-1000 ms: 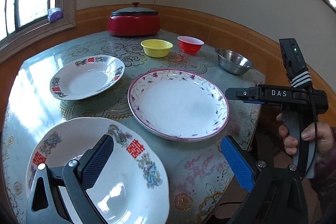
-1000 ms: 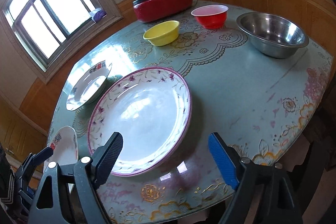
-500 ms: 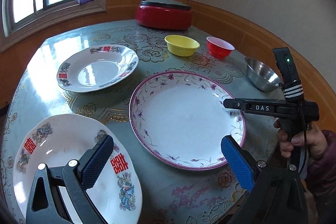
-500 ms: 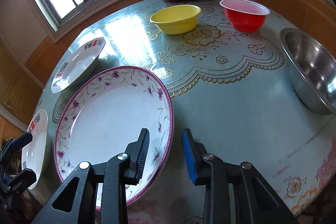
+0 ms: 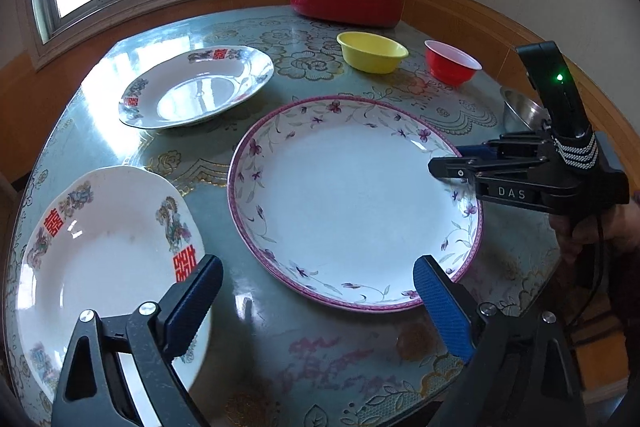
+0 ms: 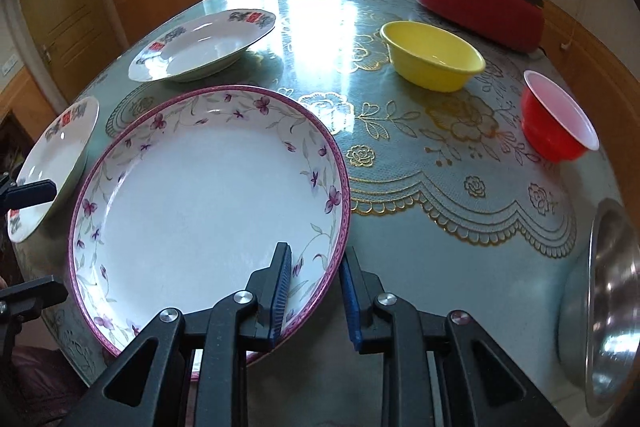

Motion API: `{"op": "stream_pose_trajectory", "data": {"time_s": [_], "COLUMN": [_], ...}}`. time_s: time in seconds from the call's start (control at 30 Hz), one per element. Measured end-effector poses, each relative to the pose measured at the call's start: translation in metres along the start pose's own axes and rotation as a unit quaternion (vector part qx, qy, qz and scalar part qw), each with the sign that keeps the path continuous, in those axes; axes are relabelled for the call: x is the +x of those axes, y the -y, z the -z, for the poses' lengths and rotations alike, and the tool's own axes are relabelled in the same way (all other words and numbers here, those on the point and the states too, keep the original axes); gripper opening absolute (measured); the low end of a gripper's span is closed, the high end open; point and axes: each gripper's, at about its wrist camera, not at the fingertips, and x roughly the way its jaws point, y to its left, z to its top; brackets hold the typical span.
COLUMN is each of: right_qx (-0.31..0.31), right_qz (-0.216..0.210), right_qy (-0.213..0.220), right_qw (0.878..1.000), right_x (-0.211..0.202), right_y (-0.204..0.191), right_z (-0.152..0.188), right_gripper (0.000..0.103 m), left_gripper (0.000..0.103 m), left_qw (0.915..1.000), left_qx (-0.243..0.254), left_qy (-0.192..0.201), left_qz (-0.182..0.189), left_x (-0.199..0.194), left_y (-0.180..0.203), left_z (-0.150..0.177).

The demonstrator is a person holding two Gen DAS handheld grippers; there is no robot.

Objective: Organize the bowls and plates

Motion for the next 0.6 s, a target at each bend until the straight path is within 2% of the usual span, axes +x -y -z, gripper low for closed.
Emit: {"op": "stream_pose_trajectory", "data": {"time_s": [0.1, 0.2, 0.4, 0.5, 0.6], "right_qx": [-0.024, -0.036, -0.042, -0.030, -0.012], "right_qz": [-0.002, 0.027, 0.055, 0.062, 0.055], "right_qy": [-0.005, -0.010, -0.028, -0.031, -0.028], "right_qw": [1.000, 0.999, 0.997, 0.997, 0.998], "right_x": [0.001, 0.001, 0.003, 0.003, 0.003], "right_y": [0.002, 0.004, 0.010, 0.013, 0.016], "right_z": [-0.002, -0.005, -0.009, -0.010, -0.009], "right_gripper": [0.024, 0.024, 0.025, 0.025, 0.025], "left_gripper": [0.093, 0.093, 0.090, 0.083, 0.082], "left_qw": [1.0000, 0.9998, 0.9986, 0.9975, 0.9970], "left_qx": [0.005, 0.012, 0.021, 0.030, 0.030], "left_qy": [-0.004, 0.001, 0.007, 0.008, 0.009], "left_qz": [0.004, 0.014, 0.048, 0.064, 0.071], "left_x": [0.002, 0.005, 0.012, 0.015, 0.019], "left_y": [0.002, 0.001, -0.004, -0.005, -0.006], "left_z": [0.002, 0.002, -0.007, -0.010, -0.013]}}
